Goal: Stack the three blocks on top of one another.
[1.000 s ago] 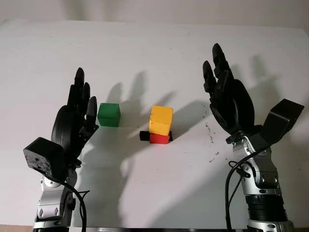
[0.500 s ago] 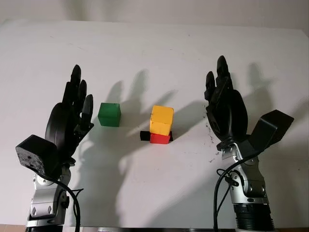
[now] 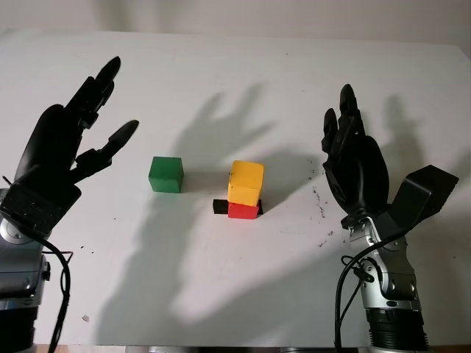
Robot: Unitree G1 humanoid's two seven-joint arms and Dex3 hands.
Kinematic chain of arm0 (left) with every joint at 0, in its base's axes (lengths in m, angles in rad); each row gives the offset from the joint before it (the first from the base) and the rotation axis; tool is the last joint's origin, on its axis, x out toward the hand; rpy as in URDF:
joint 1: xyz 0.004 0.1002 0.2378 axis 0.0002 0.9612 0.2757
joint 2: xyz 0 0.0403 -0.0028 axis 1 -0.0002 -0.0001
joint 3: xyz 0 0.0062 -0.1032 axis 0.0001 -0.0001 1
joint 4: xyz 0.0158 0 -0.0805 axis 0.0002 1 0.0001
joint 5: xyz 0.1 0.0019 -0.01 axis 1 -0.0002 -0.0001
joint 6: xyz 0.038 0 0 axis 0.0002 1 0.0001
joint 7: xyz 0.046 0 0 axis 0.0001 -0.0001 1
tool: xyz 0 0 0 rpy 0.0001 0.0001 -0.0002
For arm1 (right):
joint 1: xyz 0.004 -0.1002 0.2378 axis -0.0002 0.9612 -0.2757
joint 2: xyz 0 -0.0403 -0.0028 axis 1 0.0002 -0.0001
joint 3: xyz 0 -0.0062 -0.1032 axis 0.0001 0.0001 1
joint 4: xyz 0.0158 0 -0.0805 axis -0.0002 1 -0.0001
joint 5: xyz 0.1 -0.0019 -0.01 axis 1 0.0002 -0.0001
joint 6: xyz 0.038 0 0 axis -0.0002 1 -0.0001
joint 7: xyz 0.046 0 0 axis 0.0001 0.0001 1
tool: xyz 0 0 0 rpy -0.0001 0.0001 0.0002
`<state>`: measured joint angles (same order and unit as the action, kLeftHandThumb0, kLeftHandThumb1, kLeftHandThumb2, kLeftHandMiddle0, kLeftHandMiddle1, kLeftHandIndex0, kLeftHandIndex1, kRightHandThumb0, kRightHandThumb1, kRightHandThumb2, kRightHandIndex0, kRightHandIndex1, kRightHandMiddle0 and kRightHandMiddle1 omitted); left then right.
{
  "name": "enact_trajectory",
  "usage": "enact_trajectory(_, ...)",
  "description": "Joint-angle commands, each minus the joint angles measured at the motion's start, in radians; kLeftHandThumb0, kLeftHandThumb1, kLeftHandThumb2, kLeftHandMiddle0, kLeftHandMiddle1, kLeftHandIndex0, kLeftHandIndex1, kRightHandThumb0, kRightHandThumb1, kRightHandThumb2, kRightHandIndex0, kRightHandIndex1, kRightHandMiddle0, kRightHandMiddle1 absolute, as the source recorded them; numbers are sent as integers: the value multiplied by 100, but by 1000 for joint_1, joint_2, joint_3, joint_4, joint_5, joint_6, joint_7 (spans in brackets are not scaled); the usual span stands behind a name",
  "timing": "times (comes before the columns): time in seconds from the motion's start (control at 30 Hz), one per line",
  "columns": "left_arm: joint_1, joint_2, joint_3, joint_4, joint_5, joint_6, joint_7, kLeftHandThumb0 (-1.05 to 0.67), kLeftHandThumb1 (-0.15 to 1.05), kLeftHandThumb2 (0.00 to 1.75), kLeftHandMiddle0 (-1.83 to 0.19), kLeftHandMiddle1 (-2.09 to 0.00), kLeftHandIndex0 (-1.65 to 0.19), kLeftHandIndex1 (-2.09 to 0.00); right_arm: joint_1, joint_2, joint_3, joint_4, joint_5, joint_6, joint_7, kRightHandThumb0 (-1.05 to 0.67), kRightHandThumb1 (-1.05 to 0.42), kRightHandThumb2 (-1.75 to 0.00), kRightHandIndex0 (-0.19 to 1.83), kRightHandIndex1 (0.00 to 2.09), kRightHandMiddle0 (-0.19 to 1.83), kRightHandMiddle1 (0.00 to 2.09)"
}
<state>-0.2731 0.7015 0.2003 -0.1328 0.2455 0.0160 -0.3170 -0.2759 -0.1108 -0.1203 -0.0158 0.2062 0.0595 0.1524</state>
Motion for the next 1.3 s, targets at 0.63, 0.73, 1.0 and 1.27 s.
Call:
enact_trajectory(0.63, -163, 109, -347, 16, 528, 1, -80, -83, 97, 5, 6, -5, -24, -5, 3, 5, -9, -20, 13, 8, 8, -73, -105, -79, -19, 0, -19, 0)
enact_trajectory(0.73, -172, 85, -368, 22, 569, 4, -64, -82, 99, 6, 6, -6, -24, -6, 4, 3, -9, -22, 19, 13, 14, -73, -105, -78, -19, 0, -19, 0)
enact_trajectory(1.0, -168, 66, -364, 41, 576, -23, -34, -77, 95, 4, 1, -7, -32, -9, -3, 1, -14, -28, 30, 17, 14, -73, -105, -78, -19, 0, -19, 0)
enact_trajectory(1.27, -160, 57, -365, 40, 572, -3, -44, -71, 93, 5, -7, -8, -51, -19, -7, -3, -13, -24, 33, 17, 23, -73, -105, -77, -19, 0, -19, 0)
